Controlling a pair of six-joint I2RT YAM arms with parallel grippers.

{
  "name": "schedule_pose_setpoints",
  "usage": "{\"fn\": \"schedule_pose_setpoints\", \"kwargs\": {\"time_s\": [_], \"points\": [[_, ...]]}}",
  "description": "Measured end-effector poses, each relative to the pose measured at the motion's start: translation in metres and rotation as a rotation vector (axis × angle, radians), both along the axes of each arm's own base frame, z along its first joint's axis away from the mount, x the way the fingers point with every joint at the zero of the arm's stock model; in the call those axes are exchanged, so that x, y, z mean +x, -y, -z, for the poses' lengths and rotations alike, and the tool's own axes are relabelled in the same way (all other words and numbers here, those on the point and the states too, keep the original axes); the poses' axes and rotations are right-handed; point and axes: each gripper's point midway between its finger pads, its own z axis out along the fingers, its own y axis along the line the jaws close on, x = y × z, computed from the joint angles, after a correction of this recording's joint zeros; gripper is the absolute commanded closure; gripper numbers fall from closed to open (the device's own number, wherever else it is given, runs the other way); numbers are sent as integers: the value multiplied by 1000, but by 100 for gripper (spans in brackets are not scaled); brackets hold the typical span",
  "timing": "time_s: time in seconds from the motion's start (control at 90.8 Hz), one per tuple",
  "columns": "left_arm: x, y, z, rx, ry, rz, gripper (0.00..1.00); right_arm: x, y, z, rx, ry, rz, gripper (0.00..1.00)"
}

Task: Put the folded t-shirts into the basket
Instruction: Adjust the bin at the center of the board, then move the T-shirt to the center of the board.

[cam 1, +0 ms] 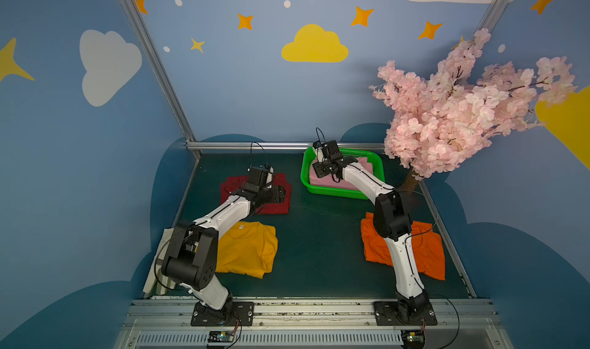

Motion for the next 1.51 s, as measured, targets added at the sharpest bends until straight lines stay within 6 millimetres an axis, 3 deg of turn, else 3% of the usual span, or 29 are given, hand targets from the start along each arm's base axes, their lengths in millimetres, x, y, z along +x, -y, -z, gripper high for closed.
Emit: {"fn": "schedule_pose_setpoints", "kwargs": {"time_s": [0.165,0.419,0.551,0.661,0.815,0.903,0.98,1.09,1.256,1.399,1.509], "points": [[-15,-1,-7,-37,21,0,24,-14,-28,26,71,-95,-70,46],[-41,-6,3,-53,-3,3,24,-55,-52,34,144,-216,-185,47],[-48,-8,5,-53,-6,5,24,-77,-53,24,155,-247,-213,46],[-52,-9,2,-56,4,8,24,-88,-42,2,138,-250,-195,45],[-60,-6,-1,-80,9,35,22,-111,-5,-38,69,-228,-107,43],[-68,0,-1,-107,6,67,19,-142,30,-52,30,-230,-31,42],[-74,8,-3,-137,9,106,15,-172,61,-51,2,-249,40,40],[-84,19,-6,-176,18,156,11,-219,105,-28,-38,-308,146,31],[-93,32,-9,-208,27,207,10,-277,161,31,-120,-453,298,28],[-96,41,-12,-221,33,231,10,-303,194,66,-149,-561,416,33],[-97,47,-7,-225,18,244,11,-312,202,77,-130,-612,463,44]]}}
